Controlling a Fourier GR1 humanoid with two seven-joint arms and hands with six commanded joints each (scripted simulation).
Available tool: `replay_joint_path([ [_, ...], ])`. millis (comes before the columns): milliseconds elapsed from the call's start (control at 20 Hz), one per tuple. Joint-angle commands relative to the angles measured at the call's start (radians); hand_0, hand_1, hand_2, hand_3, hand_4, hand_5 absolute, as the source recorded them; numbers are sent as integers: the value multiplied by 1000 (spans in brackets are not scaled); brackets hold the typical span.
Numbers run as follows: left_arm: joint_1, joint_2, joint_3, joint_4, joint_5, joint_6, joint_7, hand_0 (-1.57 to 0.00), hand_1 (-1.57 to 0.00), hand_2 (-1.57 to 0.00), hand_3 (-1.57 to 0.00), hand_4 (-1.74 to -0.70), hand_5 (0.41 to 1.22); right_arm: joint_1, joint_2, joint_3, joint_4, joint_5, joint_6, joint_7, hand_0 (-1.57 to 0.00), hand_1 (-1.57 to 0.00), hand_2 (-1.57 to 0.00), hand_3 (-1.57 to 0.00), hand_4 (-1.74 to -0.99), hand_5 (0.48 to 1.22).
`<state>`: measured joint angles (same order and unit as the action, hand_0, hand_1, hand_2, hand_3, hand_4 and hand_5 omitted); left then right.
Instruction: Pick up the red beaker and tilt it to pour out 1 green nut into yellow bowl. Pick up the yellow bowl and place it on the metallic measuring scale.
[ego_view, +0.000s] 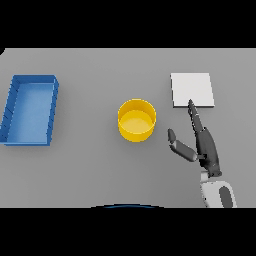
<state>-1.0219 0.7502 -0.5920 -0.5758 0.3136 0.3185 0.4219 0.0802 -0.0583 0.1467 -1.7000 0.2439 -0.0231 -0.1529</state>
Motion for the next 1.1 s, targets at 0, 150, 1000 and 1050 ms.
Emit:
replay_joint_path([
  [0, 47, 22, -6, -74, 20, 37, 34, -1571, -1571, -1571, -1374, -1741, 1221, 0, -4, -2, 4, 1, 0, 1, 1, 1, 1, 1, -1199, 707],
  [150, 174, 67, -15, -236, 93, 130, 89, -1571, -1571, -1571, -1376, -1741, 1221, -5, -8, -11, 28, -6, 2, -15, 1, 1, 1, 1, -1205, 704],
  [1000, 411, 239, -148, -612, 304, -25, 36, -641, -565, -536, -452, -823, 667, -8, -15, -11, 17, -12, 7, -11, 1, 1, 1, 1, -1151, 677],
  [1050, 401, 244, -172, -612, 275, -41, 46, -513, -452, -429, -361, -785, 656, -7, -18, -13, 17, -14, 9, -15, 1, 1, 1, 1, -1147, 680],
])
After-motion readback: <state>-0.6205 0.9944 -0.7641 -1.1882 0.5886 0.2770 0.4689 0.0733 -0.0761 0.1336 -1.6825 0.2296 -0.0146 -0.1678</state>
